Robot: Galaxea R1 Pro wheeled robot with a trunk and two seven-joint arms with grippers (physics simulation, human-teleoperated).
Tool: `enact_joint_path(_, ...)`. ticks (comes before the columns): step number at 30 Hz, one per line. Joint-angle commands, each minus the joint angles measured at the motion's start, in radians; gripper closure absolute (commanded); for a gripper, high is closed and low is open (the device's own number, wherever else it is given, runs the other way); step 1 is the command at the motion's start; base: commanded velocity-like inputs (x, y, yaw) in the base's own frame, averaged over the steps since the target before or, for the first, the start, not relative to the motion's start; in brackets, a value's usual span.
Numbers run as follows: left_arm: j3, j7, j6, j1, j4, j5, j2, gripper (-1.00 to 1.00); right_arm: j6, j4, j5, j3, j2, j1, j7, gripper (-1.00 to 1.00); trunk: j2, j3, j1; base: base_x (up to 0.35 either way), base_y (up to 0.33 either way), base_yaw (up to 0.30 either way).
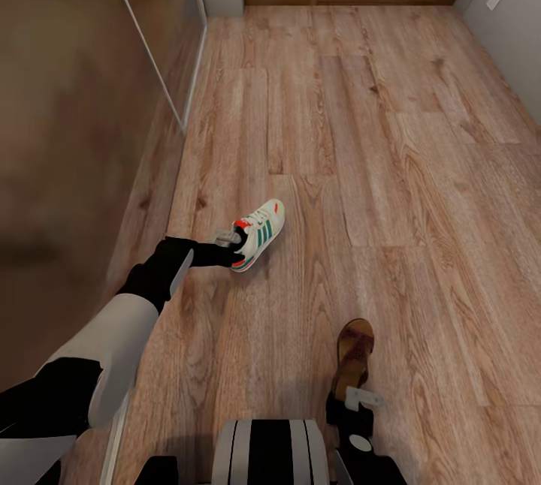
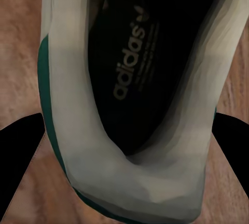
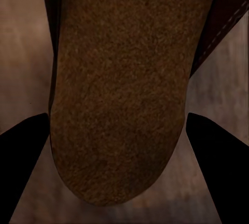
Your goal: Pick up the two gym shoes and the two sandals from the corridor floor and place them onto the hallstand (shoe rack) in the corridor, making sure they are on the rack and not on the floor. Arrange them so the two gym shoes are next to each other and the two sandals are next to each other.
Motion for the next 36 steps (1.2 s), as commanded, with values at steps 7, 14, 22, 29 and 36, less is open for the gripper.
enact_joint_path(7,0.001,-0.007,0.002,0.000,-0.001,-0.012,0.011,1.00,-0.016,0.000,-0.006,0.001,0.000,0.000,-0.008,1.00,0.001,0.027,-0.003,0.000,0.000,0.000)
enact_joint_path(14,0.001,0.003,-0.003,0.002,0.000,-0.015,0.026,1.00,-0.025,0.002,-0.005,0.000,0.000,0.001,-0.009,1.00,0.003,0.056,-0.006,0.000,0.000,-0.023)
enact_joint_path(22,0.005,0.008,-0.050,0.006,0.009,-0.015,0.049,1.00,-0.079,0.008,-0.003,0.000,0.000,0.001,-0.005,1.00,0.005,0.099,-0.010,0.000,0.000,-0.093)
enact_joint_path(29,0.063,0.008,-0.108,0.076,0.006,-0.015,0.075,1.00,-0.086,0.009,-0.001,0.001,-0.032,0.001,-0.003,1.00,0.007,0.137,-0.013,0.000,0.000,-0.101)
enact_joint_path(36,0.078,0.014,-0.230,0.171,0.004,-0.017,0.097,1.00,-0.088,0.025,0.002,0.004,-0.110,0.005,-0.003,1.00,0.008,0.174,-0.016,0.000,0.000,-0.101)
